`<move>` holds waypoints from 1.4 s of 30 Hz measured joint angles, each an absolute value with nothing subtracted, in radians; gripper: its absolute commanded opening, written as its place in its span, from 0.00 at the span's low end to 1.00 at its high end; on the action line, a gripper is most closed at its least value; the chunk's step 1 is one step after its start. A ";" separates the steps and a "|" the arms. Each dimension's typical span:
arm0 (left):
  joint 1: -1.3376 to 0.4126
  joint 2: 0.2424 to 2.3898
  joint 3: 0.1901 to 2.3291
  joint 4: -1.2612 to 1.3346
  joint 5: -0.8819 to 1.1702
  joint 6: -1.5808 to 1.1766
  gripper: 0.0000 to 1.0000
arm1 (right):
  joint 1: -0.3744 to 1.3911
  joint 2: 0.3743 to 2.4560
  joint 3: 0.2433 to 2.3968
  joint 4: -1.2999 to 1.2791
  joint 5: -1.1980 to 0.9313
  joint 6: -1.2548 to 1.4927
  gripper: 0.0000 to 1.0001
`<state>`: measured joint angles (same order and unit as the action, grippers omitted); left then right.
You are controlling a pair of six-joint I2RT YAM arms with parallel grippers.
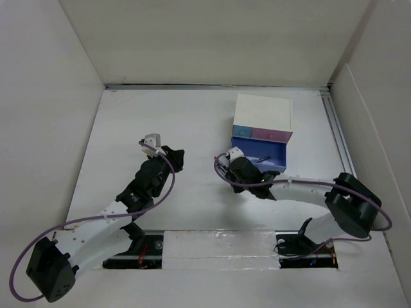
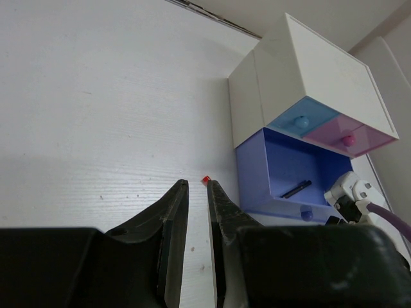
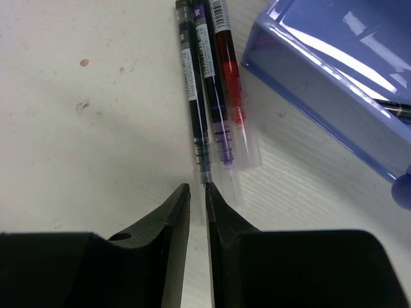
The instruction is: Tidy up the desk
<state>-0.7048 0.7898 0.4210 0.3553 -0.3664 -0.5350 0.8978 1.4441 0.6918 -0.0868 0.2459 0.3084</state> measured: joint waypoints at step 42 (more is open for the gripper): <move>-0.705 0.790 0.421 0.355 -0.364 -0.535 0.15 | 0.710 1.225 0.835 -0.223 0.405 0.201 0.06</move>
